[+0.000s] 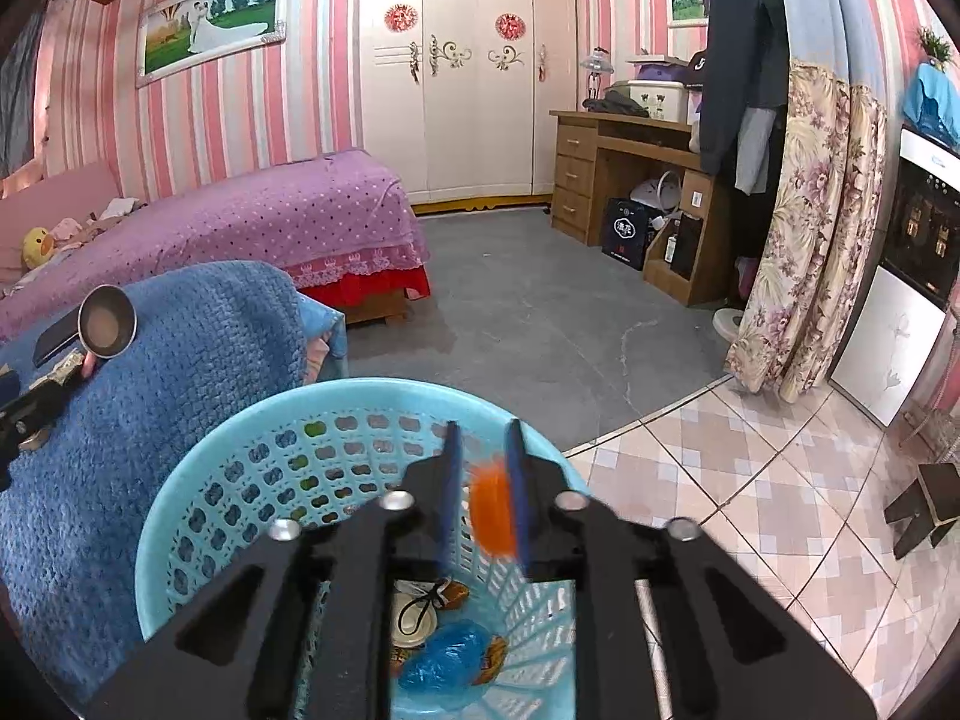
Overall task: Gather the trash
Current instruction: 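Carry lid and orange cap over the light-blue basket and open both tools, then grasp the crumpled brown paper with the left tool while the right tool grasps the printed snack wrapper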
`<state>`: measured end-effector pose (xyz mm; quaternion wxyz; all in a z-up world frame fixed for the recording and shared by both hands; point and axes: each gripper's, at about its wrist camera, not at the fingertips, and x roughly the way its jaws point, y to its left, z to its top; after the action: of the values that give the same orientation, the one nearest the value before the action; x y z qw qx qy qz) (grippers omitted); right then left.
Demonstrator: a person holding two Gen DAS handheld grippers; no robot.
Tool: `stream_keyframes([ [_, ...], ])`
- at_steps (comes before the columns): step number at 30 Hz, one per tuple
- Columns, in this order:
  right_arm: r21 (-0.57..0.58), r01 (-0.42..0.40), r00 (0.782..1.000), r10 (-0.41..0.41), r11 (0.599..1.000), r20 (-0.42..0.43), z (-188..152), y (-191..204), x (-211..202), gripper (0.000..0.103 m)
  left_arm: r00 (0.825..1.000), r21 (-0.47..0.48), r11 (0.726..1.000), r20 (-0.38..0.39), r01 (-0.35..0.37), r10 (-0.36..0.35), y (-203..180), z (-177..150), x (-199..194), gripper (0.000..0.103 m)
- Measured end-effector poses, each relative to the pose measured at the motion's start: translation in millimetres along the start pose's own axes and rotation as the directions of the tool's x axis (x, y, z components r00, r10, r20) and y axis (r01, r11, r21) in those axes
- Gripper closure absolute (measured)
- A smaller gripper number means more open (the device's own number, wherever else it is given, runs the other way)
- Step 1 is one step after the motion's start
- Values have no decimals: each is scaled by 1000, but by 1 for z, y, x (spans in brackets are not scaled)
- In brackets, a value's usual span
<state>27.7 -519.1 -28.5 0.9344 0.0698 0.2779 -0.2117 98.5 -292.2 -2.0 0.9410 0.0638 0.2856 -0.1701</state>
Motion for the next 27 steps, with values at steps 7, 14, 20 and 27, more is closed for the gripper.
stream_keyframes([
  [7, 17, 17, 999, -17, 1000, 33, 6, 17, -9, 14, 998, -8, 999, 17, -53, 53, 34, -5, -15, 6],
  [14, 9, 27, 998, -27, 1000, 49, 10, 44, -11, 6, 996, -60, 994, 14, -88, 89, 84, -8, -27, 6],
  [20, -17, 6, 999, -6, 1000, 41, 12, 70, -11, 6, 989, -68, 987, 12, -147, 148, 132, -11, -35, 6],
  [27, -51, -51, 998, 53, 997, 37, 12, 112, -10, 6, 977, -131, 968, -11, -214, 214, 200, -34, -34, 6],
])
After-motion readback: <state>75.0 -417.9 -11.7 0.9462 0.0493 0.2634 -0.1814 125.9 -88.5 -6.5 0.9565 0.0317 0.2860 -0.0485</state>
